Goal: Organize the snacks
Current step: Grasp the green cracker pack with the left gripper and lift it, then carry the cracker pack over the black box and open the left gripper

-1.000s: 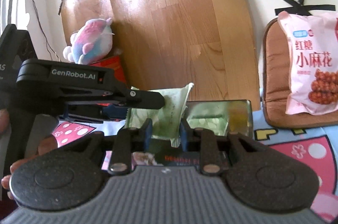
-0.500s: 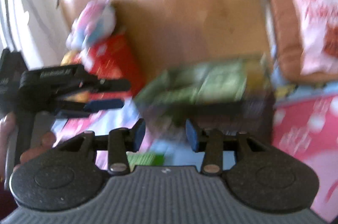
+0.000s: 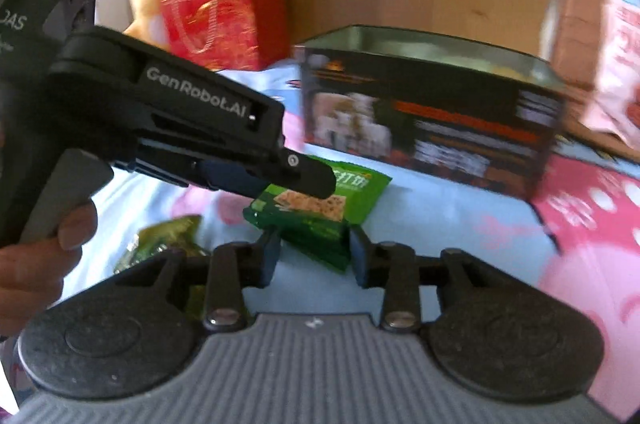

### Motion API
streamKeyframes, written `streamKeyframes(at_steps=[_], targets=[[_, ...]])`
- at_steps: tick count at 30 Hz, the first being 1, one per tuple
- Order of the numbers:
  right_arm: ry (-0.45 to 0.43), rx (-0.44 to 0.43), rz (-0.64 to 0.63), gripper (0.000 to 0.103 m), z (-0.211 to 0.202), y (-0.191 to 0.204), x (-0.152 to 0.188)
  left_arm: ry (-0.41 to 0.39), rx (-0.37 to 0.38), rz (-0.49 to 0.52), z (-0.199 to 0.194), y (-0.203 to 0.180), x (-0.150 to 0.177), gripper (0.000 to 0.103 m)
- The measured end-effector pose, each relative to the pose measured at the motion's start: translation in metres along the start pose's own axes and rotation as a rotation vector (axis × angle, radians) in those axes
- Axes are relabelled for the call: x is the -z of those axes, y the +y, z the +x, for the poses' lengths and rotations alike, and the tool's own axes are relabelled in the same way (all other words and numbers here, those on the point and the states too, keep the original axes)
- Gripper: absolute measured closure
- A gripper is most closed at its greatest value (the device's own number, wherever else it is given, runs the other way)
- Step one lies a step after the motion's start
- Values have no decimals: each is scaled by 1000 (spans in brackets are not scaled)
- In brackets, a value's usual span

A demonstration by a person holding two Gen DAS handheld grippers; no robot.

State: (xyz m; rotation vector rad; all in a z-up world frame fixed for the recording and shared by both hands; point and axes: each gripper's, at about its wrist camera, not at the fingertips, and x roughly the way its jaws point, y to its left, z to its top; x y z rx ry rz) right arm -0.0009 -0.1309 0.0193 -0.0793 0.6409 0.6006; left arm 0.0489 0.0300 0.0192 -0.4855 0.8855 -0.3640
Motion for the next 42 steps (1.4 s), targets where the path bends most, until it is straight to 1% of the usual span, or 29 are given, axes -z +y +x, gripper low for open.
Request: streamKeyframes(at_steps=[2, 3, 4, 5, 6, 7, 9, 10, 11, 13, 15, 16, 17, 18, 20, 22, 23, 24, 25, 26, 27, 28, 29, 32, 35, 39, 42], targets=[[0, 10, 57, 64, -14, -11, 9, 15, 20, 37, 7, -13, 1, 55], [1, -2, 93, 64, -20, -16, 12, 13, 23, 49, 10, -19, 1, 54], [0, -32, 126, 63, -24, -19, 17, 4, 29, 52, 12, -22, -1, 50], [-5, -80, 146, 62, -31, -19, 19, -2, 34, 49, 14, -22, -4, 49], [-16, -118, 145, 62, -37, -16, 21, -4, 33, 35, 13, -22, -7, 49], [-29, -135, 131, 63, -41, -12, 22, -13, 33, 15, 10, -20, -10, 49], [-61, -120, 100, 63, -51, -9, 22, -47, 49, 1, -7, -15, -12, 48], [-75, -107, 105, 63, -55, -12, 22, -62, 46, 3, -16, -14, -12, 44], [-90, -96, 121, 63, -59, -19, 22, -73, 37, 4, -25, -11, -10, 41], [-112, -71, 170, 61, -63, -34, 24, -80, 32, -6, -40, -4, -6, 39], [-119, -36, 193, 52, -62, -46, 27, -59, 57, -22, -48, 0, 0, 37], [-114, -22, 197, 43, -59, -51, 28, -45, 69, -28, -47, -1, 1, 35], [-107, -13, 192, 37, -57, -53, 30, -27, 82, -31, -46, -1, 5, 33], [-99, -12, 175, 34, -51, -52, 28, -13, 90, -34, -45, -3, 8, 33], [-73, -17, 141, 23, -43, -49, 26, 19, 106, -42, -37, -5, 14, 28], [-37, -32, 114, 16, -36, -44, 25, 43, 101, -52, -26, -7, 18, 27], [-28, -34, 93, 15, -30, -43, 23, 58, 92, -58, -20, -6, 19, 29], [-21, -24, 65, 15, -22, -39, 22, 62, 86, -59, -16, -6, 21, 30], [-11, -12, 32, 15, -16, -34, 22, 48, 83, -43, -15, -9, 22, 36], [-3, -2, 5, 18, -11, -29, 23, 54, 80, -33, -13, -10, 22, 53], [-17, 19, -17, 25, -11, -25, 24, 62, 80, -23, -11, -12, 21, 59], [-28, 40, -43, 36, -11, -20, 25, 82, 89, -31, -8, -12, 21, 62], [-37, 39, -49, 44, -13, -18, 26, 89, 92, -41, -6, -11, 21, 64], [-59, 61, -38, 47, -16, -17, 29, 83, 106, -20, -10, -14, 20, 65], [-112, 78, -24, 47, -30, -17, 28, 44, 144, 26, -25, -25, 15, 65], [-220, 101, -12, 47, -46, -20, 11, -40, 181, 90, -44, -45, -8, 64], [-306, 132, -11, 47, -48, -27, -10, -94, 189, 132, -45, -61, -34, 64]])
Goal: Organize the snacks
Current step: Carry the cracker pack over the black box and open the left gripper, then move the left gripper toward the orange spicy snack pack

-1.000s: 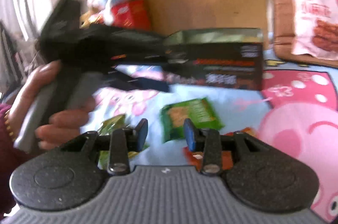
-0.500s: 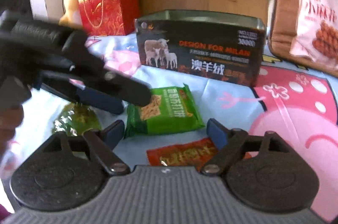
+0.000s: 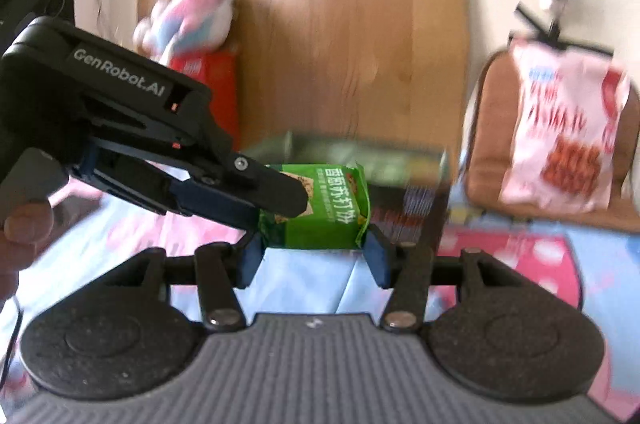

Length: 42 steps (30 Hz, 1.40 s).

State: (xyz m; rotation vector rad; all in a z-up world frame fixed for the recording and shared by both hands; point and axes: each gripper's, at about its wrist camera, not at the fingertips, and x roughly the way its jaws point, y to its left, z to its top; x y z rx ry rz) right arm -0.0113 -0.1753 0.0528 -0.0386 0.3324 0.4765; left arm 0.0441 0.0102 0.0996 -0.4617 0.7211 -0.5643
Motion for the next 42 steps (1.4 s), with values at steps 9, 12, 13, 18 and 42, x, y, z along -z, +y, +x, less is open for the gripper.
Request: streamKeyframes(at_steps=[9, 12, 13, 18, 42], targets=[[-40, 121, -8, 40, 75, -33, -31, -34, -76, 1, 66, 19, -57, 54], [-5, 189, -11, 32, 86, -35, -28, -26, -92, -30, 72, 31, -54, 54], [-14, 184, 9, 31, 80, -36, -26, -35, -78, -33, 65, 34, -50, 54], [-41, 131, 81, 30, 33, -39, -6, -92, -76, -70, 15, 54, -24, 46], [174, -207, 159, 30, -31, 29, 48, -84, -285, -187, -91, 87, 89, 36]])
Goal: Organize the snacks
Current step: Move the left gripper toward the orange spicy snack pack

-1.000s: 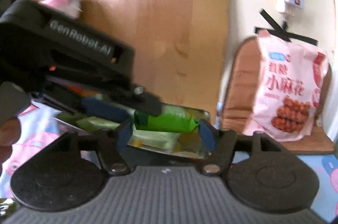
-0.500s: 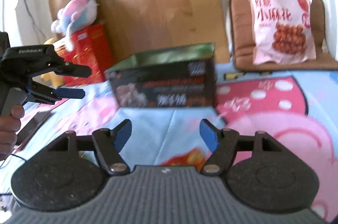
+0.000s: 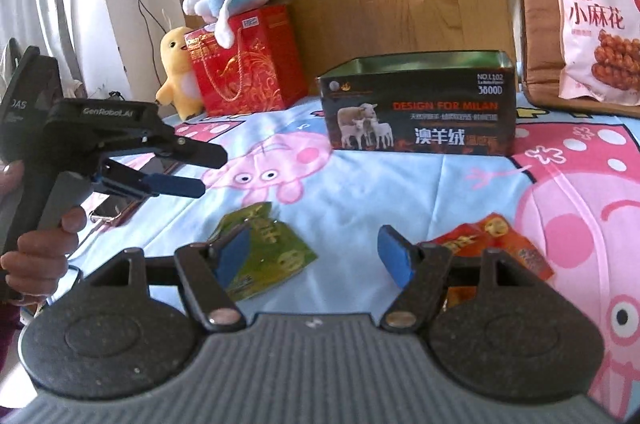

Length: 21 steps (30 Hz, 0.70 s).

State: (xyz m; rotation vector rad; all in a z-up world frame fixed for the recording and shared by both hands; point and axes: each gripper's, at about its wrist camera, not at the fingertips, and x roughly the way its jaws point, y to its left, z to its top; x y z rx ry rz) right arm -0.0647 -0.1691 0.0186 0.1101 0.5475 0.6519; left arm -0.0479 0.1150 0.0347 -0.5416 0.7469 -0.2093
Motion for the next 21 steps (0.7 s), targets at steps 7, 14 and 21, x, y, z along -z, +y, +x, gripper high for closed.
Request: streamKeyframes(at_steps=[7, 14, 21], targets=[[-24, 85, 62, 30, -7, -8, -1, 2, -71, 97, 11, -28, 10, 35], [-46, 172, 155, 30, -16, -29, 1, -29, -200, 206, 15, -50, 19, 35], [-81, 227, 235, 30, -24, -43, 3, -79, -325, 316, 14, -68, 27, 35]])
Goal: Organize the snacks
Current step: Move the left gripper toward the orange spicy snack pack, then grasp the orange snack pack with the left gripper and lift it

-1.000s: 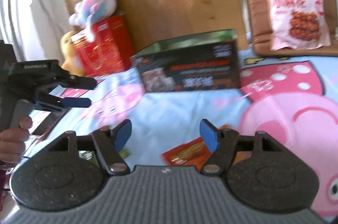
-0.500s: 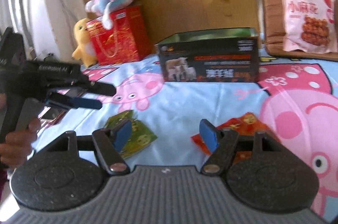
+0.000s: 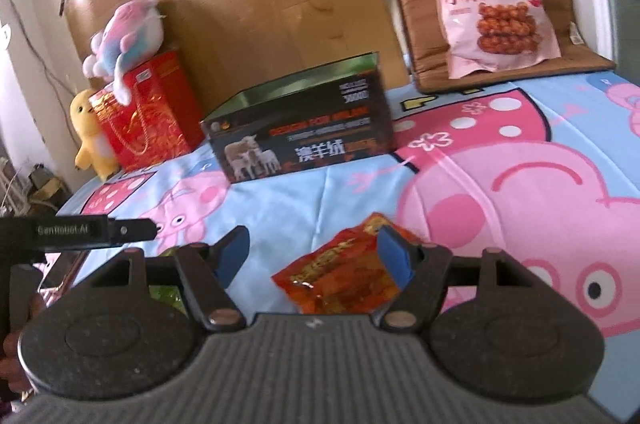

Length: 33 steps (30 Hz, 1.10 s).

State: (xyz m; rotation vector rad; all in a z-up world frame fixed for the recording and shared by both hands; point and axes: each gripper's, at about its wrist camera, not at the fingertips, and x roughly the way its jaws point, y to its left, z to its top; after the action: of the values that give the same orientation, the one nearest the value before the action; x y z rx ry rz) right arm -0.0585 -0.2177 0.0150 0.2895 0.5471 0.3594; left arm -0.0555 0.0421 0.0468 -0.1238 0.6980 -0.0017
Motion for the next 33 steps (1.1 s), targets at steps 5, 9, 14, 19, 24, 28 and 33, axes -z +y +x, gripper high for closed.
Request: streamKeyframes(at_steps=[5, 9, 14, 19, 24, 28, 33], targets=[[-1, 0, 14, 30, -1, -4, 1, -1, -18, 18, 2, -1, -1, 34], [-3, -2, 17, 30, -3, -8, 2, 1, -41, 28, 1, -4, 1, 34], [-2, -2, 37, 30, -4, -15, 3, 1, -65, 43, 2, -4, 2, 34], [-14, 13, 50, 30, -7, -24, 4, 0, -11, 25, -4, -3, 2, 34], [-23, 35, 116, 31, -12, -52, 2, 86, 281, -77, -3, -6, -1, 42], [8, -7, 211, 50, -11, -74, 1, 202, 499, -156, 15, -18, 1, 46], [26, -7, 262, 68, 2, -93, -4, 327, 644, -190, 41, -48, 10, 47]])
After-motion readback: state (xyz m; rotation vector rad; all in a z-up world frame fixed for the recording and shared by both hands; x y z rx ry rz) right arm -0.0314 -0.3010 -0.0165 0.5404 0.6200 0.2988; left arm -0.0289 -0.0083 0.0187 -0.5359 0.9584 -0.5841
